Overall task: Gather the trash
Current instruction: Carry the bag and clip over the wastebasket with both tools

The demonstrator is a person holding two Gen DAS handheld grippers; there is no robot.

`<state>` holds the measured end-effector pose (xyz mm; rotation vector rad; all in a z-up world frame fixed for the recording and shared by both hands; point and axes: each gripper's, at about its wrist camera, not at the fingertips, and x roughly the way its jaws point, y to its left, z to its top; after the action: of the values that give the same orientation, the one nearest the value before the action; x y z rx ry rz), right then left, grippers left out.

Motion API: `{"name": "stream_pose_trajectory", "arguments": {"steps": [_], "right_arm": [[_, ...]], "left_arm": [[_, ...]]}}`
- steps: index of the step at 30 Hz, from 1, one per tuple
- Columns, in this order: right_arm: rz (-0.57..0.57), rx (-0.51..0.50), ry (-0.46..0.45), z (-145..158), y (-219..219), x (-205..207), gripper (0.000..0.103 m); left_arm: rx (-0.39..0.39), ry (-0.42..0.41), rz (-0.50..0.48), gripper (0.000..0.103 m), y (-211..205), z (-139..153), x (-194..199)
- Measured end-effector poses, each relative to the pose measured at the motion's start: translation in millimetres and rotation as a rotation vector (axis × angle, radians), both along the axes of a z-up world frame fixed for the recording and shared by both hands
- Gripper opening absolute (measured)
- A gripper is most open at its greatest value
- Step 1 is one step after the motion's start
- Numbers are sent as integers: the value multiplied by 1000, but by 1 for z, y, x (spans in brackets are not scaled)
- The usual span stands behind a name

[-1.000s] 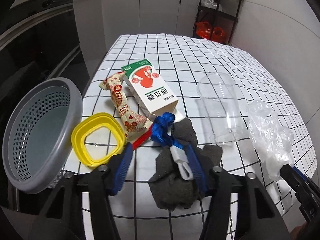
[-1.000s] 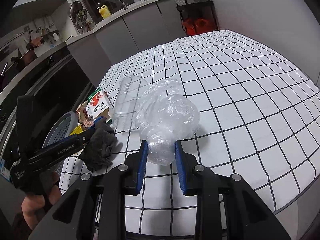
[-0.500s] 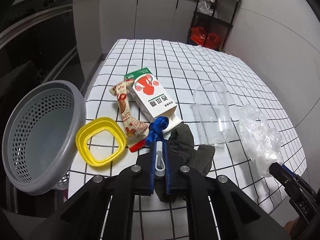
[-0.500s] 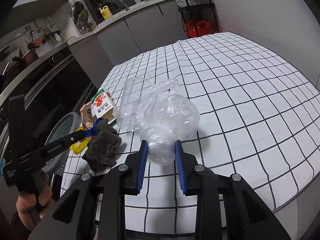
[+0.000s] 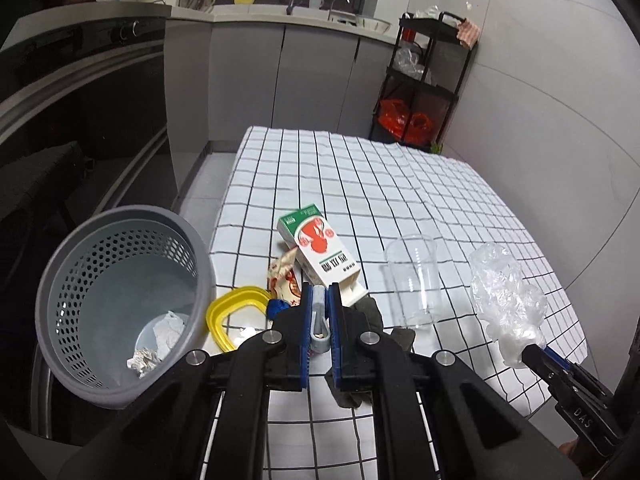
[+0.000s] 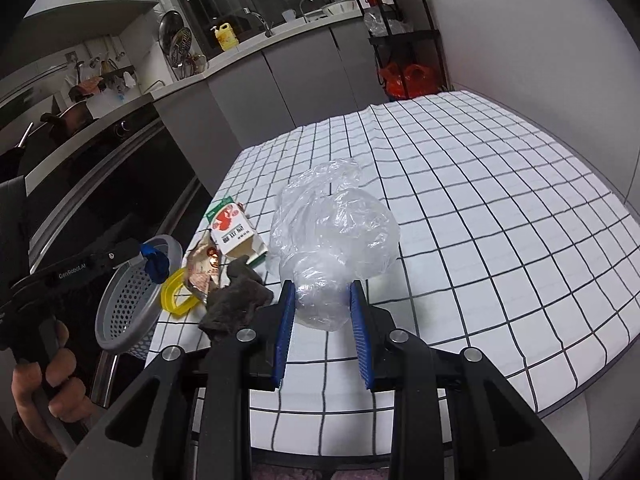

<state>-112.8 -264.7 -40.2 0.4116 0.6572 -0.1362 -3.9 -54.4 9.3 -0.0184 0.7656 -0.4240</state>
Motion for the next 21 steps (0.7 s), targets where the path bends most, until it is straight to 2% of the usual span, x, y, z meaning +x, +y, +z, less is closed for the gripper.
{"name": "stream_pose_trajectory", "arguments": {"steps": [5, 11, 16, 21], "right_arm": [[38, -19, -24, 15, 18, 4, 27], [140, -15, -47, 27, 53, 27, 27], [283, -6, -84, 36, 102, 61, 27], [397, 22, -69, 30, 147, 103, 27]], "left_arm": [[-1, -48, 16, 9, 19, 16, -5], [32, -102, 88, 9, 58, 27, 1], [54, -125, 184, 9, 102, 34, 19], [73, -103, 281, 9, 145, 27, 43]]}}
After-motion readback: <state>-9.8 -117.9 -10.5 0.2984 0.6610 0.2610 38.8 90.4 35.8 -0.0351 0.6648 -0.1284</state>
